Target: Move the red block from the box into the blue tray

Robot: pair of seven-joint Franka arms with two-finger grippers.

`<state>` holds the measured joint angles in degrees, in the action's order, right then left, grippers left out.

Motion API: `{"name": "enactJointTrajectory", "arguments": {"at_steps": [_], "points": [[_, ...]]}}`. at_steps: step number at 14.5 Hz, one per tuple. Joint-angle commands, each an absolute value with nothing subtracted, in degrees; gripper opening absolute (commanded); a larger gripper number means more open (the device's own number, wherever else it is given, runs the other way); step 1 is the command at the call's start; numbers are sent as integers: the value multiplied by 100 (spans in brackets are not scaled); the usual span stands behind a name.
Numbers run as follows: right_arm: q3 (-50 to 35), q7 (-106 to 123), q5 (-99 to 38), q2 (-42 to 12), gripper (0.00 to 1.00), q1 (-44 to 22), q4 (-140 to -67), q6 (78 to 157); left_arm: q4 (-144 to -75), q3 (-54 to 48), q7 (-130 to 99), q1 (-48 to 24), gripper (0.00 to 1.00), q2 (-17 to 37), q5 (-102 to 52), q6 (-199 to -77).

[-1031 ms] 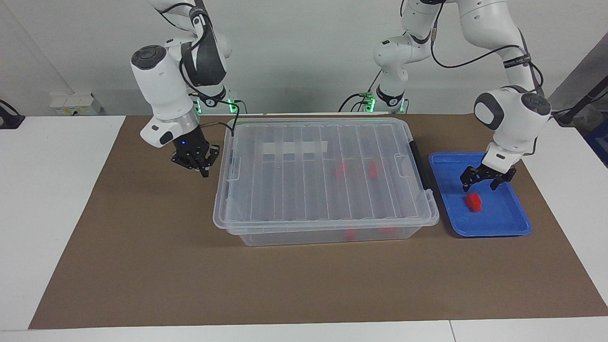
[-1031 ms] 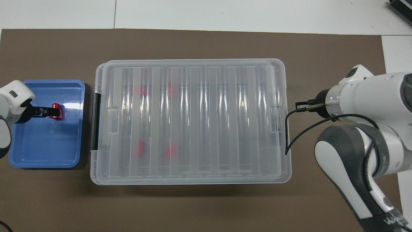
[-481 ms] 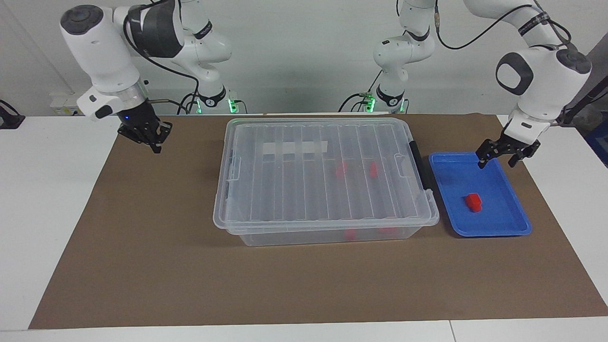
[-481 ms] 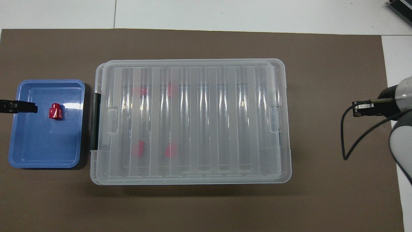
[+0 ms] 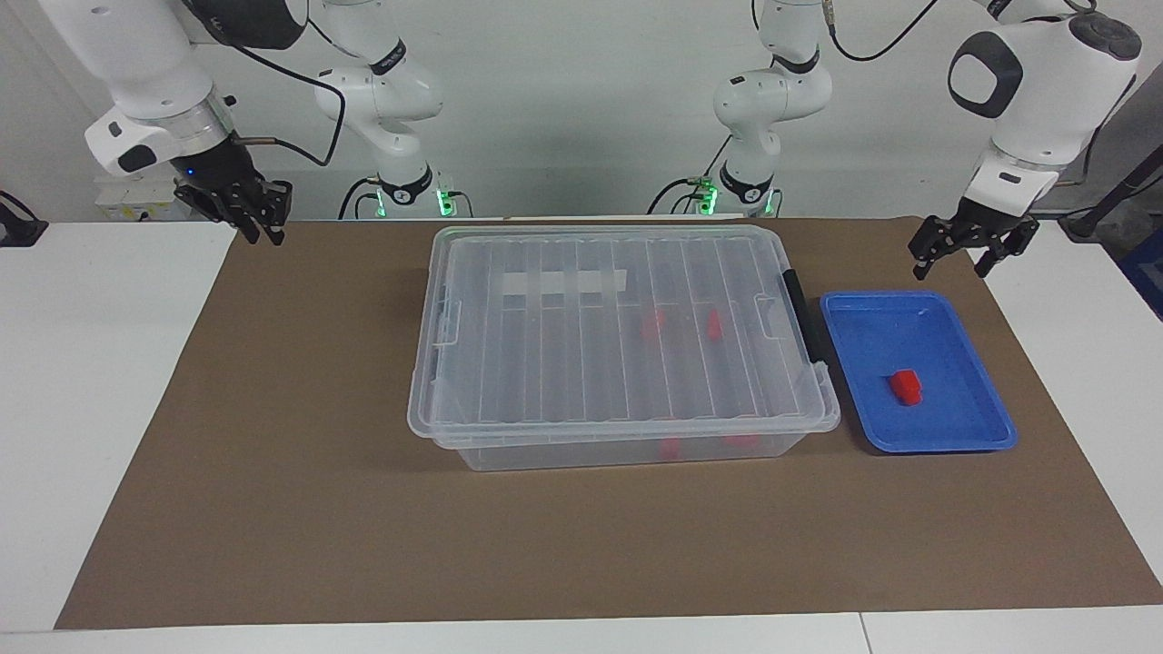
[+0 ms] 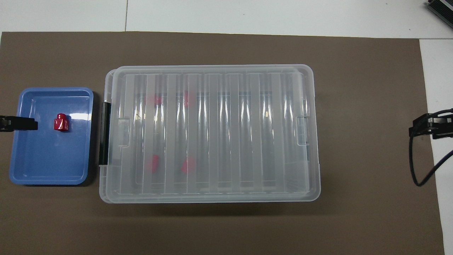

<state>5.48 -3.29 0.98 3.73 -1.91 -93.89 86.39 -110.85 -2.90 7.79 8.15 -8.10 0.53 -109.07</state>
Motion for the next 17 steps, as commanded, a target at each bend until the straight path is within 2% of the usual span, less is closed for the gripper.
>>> {"name": "enactJointTrajectory", "arguments": {"at_steps": [1, 3, 5, 7, 11, 13, 15, 17], "points": [[501, -518, 61, 290, 100, -185, -9316, 8666, -11092, -438, 502, 721, 100, -940, -9, -10522], [501, -492, 88, 290, 100, -185, -9316, 8631, -11118, -755, -84, 695, 100, -967, -9, -10406], [475, -501, 88, 290, 100, -193, -9316, 8666, -11127, -459, -386, 144, 100, -845, -18, -10232], [466, -483, 97, 290, 100, -193, -9316, 8692, -10717, -63, -369, -376, 100, -651, -18, -9732], [457, -475, 88, 299, 100, -193, -9325, 8692, -9696, 70, -413, -694, 100, -308, -9, -8441], [466, -475, 88, 299, 100, -193, -9325, 8692, -9677, 88, -378, -694, 100, -343, -9, -8245], [457, -475, 79, 299, 100, -193, -9325, 8692, -9335, 377, -334, -729, 100, -221, -9, -7744], [457, -466, 79, 308, 100, -193, -9334, 8692, -9343, 395, -343, -765, 100, -228, -9, -7953]]}}
